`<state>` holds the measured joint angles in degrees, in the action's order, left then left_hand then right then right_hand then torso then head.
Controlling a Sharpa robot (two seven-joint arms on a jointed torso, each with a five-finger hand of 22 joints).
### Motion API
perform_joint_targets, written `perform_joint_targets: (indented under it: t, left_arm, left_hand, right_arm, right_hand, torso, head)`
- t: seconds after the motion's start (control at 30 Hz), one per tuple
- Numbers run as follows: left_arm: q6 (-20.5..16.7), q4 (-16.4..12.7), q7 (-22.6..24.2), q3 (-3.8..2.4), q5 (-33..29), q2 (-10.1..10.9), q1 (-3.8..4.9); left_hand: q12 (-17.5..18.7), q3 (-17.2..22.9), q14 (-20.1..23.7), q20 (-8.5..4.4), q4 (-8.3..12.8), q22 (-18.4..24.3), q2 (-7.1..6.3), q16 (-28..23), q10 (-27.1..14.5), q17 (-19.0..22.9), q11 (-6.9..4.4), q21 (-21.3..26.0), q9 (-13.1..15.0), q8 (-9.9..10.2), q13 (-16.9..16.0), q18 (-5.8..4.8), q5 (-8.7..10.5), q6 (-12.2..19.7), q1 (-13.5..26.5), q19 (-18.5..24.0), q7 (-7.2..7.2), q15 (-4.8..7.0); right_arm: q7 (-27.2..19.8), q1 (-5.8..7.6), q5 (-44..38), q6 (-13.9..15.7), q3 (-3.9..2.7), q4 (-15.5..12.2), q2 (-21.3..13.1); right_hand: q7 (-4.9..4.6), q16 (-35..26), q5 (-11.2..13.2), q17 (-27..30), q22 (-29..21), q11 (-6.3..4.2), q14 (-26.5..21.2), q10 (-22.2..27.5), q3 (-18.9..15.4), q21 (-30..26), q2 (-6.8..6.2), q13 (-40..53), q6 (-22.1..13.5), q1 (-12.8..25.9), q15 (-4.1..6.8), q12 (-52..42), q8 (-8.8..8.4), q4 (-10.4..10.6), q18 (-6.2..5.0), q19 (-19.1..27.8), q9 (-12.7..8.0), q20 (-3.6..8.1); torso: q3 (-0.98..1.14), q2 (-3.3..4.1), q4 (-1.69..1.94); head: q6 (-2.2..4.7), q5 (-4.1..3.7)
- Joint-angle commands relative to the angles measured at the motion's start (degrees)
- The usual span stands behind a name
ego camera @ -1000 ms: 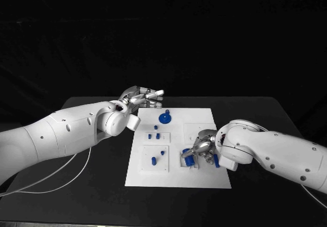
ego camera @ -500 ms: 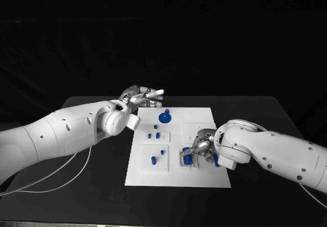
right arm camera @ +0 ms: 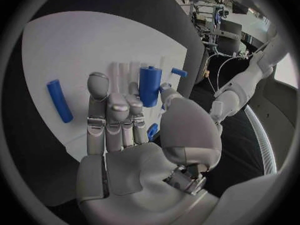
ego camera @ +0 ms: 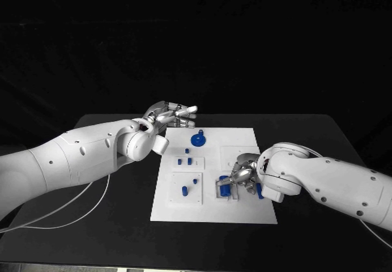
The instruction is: Assemble the parts on the task board
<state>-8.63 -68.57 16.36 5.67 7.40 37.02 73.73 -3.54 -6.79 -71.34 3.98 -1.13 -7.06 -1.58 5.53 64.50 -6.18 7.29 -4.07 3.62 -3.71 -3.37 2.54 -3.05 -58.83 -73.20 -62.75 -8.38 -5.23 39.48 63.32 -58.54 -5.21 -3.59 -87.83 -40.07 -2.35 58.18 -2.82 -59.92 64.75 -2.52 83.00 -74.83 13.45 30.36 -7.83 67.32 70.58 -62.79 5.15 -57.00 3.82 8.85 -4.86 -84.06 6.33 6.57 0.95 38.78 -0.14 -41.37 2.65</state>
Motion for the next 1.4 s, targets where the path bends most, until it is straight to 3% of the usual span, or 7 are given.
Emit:
perform_joint_targets:
  t: [0.03, 0.1, 0.2, 0.27, 0.4, 1.2, 1.4]
  left_arm:
    - [0.71, -0.11, 0.64, -0.05, -0.30, -0.11, 0.03]
    - [0.72, -0.09, 0.60, -0.05, -0.29, -0.13, 0.03]
    - [0.74, -0.08, 0.55, -0.05, -0.27, -0.14, 0.03]
    - [0.74, -0.06, 0.52, -0.05, -0.26, -0.15, 0.03]
    - [0.78, -0.05, 0.48, -0.05, -0.24, -0.17, 0.03]
    - [0.82, -0.05, 0.31, -0.05, -0.10, -0.15, 0.03]
    - [0.85, -0.06, 0.29, -0.05, -0.09, -0.18, 0.03]
  left_hand:
    - [0.06, -0.21, 0.37, 0.41, -0.08, 0.05, 0.50, -0.22, -0.43, 0.05, 0.03, -0.37, 0.01, 0.11, -0.05, -0.62, 0.25, 0.39, 0.03, -0.06, 0.08, -0.19]
    - [0.06, -0.21, 0.37, 0.41, -0.08, 0.05, 0.50, -0.22, -0.43, 0.05, 0.03, -0.37, 0.01, 0.11, -0.05, -0.62, 0.25, 0.39, 0.03, -0.06, 0.08, -0.19]
    - [0.06, -0.21, 0.37, 0.41, -0.08, 0.05, 0.50, -0.22, -0.43, 0.05, 0.03, -0.37, 0.01, 0.11, -0.05, -0.62, 0.25, 0.39, 0.03, -0.06, 0.08, -0.19]
    - [0.06, -0.21, 0.37, 0.41, -0.08, 0.05, 0.50, -0.22, -0.43, 0.05, 0.03, -0.37, 0.01, 0.11, -0.05, -0.62, 0.25, 0.39, 0.03, -0.06, 0.08, -0.19]
    - [0.06, -0.14, 0.38, 0.42, -0.11, 0.17, 0.48, -0.22, -0.47, 0.03, 0.05, -0.40, 0.02, 0.08, -0.05, -0.61, 0.25, 0.42, 0.03, -0.06, 0.05, -0.19]
    - [0.06, -0.14, 0.38, 0.42, -0.11, 0.17, 0.48, -0.22, -0.47, 0.03, 0.05, -0.40, 0.02, 0.08, -0.05, -0.61, 0.25, 0.42, 0.03, -0.06, 0.05, -0.19]
    - [0.06, -0.09, 0.44, 0.43, -0.23, 0.33, 0.51, -0.25, -0.55, 0.02, 0.07, -0.44, 0.02, 0.09, -0.05, -0.59, 0.25, 0.44, 0.11, -0.08, 0.04, -0.22]
  right_arm:
    - [2.18, -0.45, -0.94, -1.67, 0.38, 0.00, -0.04]
    - [2.14, -0.46, -0.99, -1.63, 0.38, -0.01, -0.06]
    - [2.07, -0.46, -1.03, -1.71, 0.39, -0.03, -0.07]
    - [2.00, -0.47, -1.04, -1.81, 0.40, -0.06, -0.07]
    - [1.89, -0.47, -1.06, -1.95, 0.41, -0.11, -0.05]
    - [1.74, -0.59, -1.10, -2.86, 0.44, -0.97, -0.54]
    - [1.71, -0.61, -1.10, -2.70, 0.44, -0.98, -0.53]
  right_hand:
    - [-0.08, -0.24, -0.04, -0.09, 0.13, 0.25, 0.16, -0.18, 1.37, 0.02, 0.97, 0.10, 0.16, -1.20, 0.30, -0.05, -0.15, -1.23, 0.49, -2.30, 0.08, 0.26]
    - [-0.03, -0.27, -0.03, -0.09, 0.25, 0.21, 0.23, -0.22, 2.65, 0.07, 2.39, 0.14, 0.20, -0.35, 0.26, -0.17, -0.13, -4.43, 0.46, -2.27, 0.11, 0.18]
    - [0.03, -0.30, -0.21, -0.06, 0.26, 0.22, 0.22, -0.17, 2.88, 0.04, 2.63, 0.10, 0.12, -0.11, 0.22, -0.16, -0.18, -5.24, 0.45, -2.28, 0.12, 0.13]
    - [0.08, -0.21, -0.25, -0.05, 0.35, 0.28, 0.27, -0.15, 3.30, 0.01, 2.98, 0.04, 0.11, 1.16, 0.21, -0.31, -0.18, -7.01, 0.41, -2.25, 0.25, 0.07]
    - [0.09, -0.26, -0.39, 0.04, 0.48, 0.20, 0.23, -0.17, 3.49, 0.14, 3.37, -0.01, 0.13, 1.33, 0.18, -0.38, -0.17, -7.81, 0.45, -2.30, 0.28, 0.05]
    - [0.11, -0.24, -0.54, 0.12, 0.53, 0.21, 0.23, -0.23, 2.88, 0.02, 3.42, -0.09, 0.30, 1.99, 0.18, -0.49, -0.18, -7.91, 0.47, -2.29, 0.31, 0.04]
    - [0.09, -0.25, -0.43, 0.19, 0.57, 0.23, 0.20, -0.19, 2.89, -0.02, 2.69, -0.20, 0.31, 2.06, 0.16, -0.49, -0.17, -6.67, 0.42, -2.30, 0.30, 0.03]
  torso:
    - [0.03, 0.03, -0.05]
    - [0.04, 0.00, -0.02]
    - [0.01, 0.00, -0.04]
    - [0.00, 0.01, -0.03]
    - [0.01, 0.01, 0.03]
    - [0.02, 0.02, 0.03]
    - [0.01, 0.03, -0.04]
  head:
    - [-0.10, 0.07]
    - [-0.13, 0.07]
    - [-0.17, 0.12]
    - [-0.22, 0.13]
    - [-0.25, 0.14]
    - [-0.44, 0.37]
    - [-0.38, 0.38]
